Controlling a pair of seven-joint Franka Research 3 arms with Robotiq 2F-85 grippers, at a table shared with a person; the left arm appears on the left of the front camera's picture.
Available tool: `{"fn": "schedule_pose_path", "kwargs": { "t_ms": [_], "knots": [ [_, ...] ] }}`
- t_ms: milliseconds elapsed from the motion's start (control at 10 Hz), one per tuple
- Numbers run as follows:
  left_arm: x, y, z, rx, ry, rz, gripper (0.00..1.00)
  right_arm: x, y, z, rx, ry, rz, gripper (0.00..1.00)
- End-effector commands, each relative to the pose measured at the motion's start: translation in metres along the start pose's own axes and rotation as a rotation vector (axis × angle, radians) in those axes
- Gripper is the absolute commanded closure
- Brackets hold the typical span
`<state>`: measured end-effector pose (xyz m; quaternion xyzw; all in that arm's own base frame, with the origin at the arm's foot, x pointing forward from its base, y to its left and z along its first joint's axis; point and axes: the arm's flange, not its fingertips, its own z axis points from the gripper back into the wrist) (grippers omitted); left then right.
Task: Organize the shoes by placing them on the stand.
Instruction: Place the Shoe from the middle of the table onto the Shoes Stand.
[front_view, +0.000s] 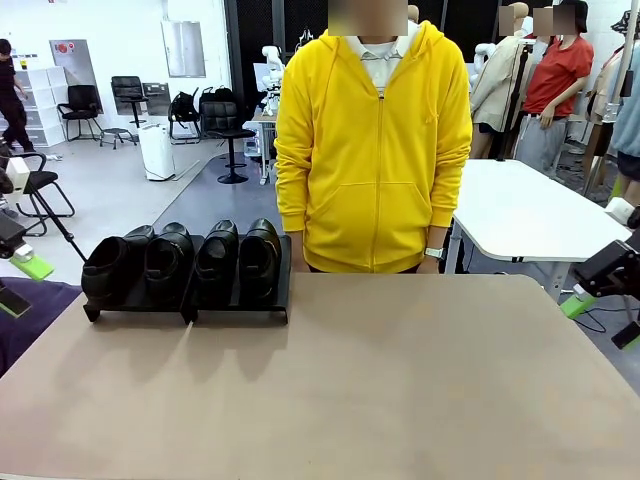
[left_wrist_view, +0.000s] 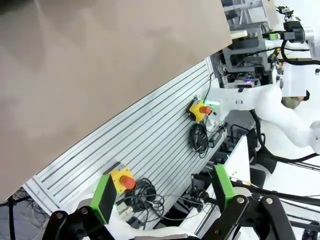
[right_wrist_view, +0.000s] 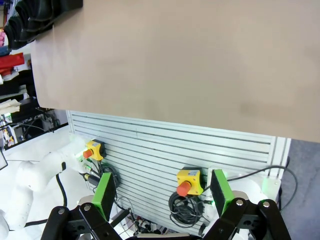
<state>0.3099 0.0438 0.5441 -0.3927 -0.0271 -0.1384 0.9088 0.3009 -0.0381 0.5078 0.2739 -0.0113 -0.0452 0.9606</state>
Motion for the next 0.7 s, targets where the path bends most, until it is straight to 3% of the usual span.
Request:
{"fn": "schedule_pose_path", "kwargs": {
  "t_ms": [0, 600],
  "knots": [
    [-0.0003, 0.0003, -0.0024, -0.020, -0.002, 0.005, 0.00, 0.0026, 0.0007, 0.0040, 0.032, 0.002, 0.024, 0.00],
    [-0.0003, 0.0003, -0.0024, -0.020, -0.002, 0.005, 0.00, 0.0026, 0.0007, 0.0040, 0.032, 0.002, 0.024, 0.00]
  ]
}}
